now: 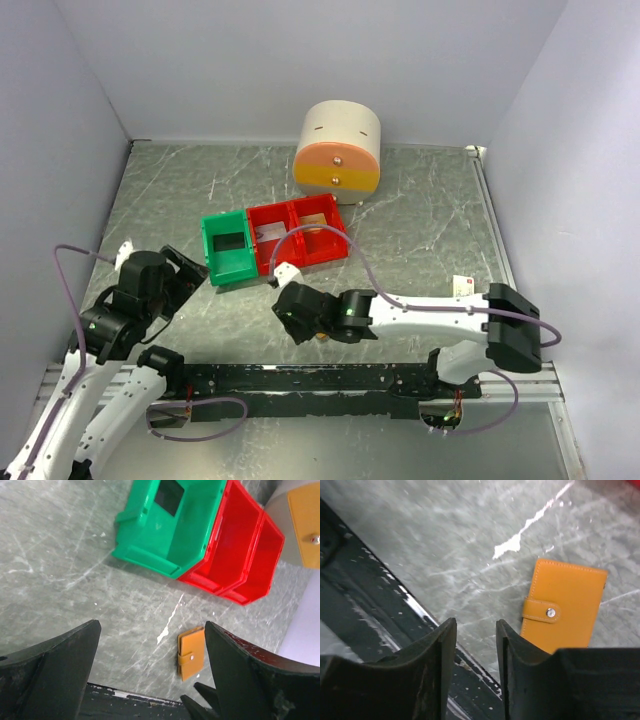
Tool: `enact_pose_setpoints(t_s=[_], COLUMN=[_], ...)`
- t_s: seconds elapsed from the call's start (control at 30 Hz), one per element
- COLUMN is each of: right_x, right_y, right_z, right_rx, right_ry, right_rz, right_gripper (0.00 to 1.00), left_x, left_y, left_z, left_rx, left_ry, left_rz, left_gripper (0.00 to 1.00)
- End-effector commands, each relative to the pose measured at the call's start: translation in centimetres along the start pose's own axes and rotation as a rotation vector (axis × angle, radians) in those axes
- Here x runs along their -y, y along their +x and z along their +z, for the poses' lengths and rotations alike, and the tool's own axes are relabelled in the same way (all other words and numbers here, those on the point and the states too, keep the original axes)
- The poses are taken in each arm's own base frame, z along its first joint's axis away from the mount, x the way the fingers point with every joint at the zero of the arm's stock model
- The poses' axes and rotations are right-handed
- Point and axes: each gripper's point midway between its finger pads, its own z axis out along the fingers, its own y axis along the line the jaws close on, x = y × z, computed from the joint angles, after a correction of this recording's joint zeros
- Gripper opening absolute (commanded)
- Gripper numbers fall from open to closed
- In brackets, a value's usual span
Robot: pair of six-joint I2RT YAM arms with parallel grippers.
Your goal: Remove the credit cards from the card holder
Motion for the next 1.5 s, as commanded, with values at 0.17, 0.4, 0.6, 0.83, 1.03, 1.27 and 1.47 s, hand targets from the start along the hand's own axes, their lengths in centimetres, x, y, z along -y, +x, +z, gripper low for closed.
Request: enact_pose_setpoints(t_s=[0.17, 0.4, 0.6, 0.83, 1.03, 1.27, 1.47], right_x=[9.4, 19.4, 24.5, 27.7, 30.0, 31.2, 31.0], right_y=[-1.5, -4.2, -8.6, -11.1, -10.5, -8.8, -5.3], right_z=[-1.5, -3.0, -2.0, 1.4, 4.2, 4.1, 2.7], right_rx=[0.090, 0.182, 0.175, 0.143, 0.137, 0.137, 0.116], right_ry=[0.103, 0.252, 0.335, 0.422, 0.511, 0.601, 0.641], right_rz=[0.408, 0.608, 0.594, 0.597, 0.621, 0.630, 0.647], right_gripper=[0.45, 0.65, 0.71, 0.72, 0.65, 0.52, 0.43], left_x=[2.4, 2.1, 2.4, 1.9, 2.5, 4.2, 4.2], left_y=[4.3, 4.6, 1.5, -0.8, -2.0, -2.1, -1.2], left_z=[2.7, 6.1, 7.8, 10.7, 13.3, 15.6, 17.0], left_rx=[-0.211, -0.263, -0.141, -0.221, -0.243, -0.276, -0.338], left_ry=[0.133, 0.006, -0.068, -0.071, -0.046, 0.045, 0.068], left_rz=[0.161, 0.259, 0.293, 0.300, 0.318, 0.336, 0.375], left_gripper=[0.97, 0.97, 0.97, 0.97, 0.97, 0.97, 0.97])
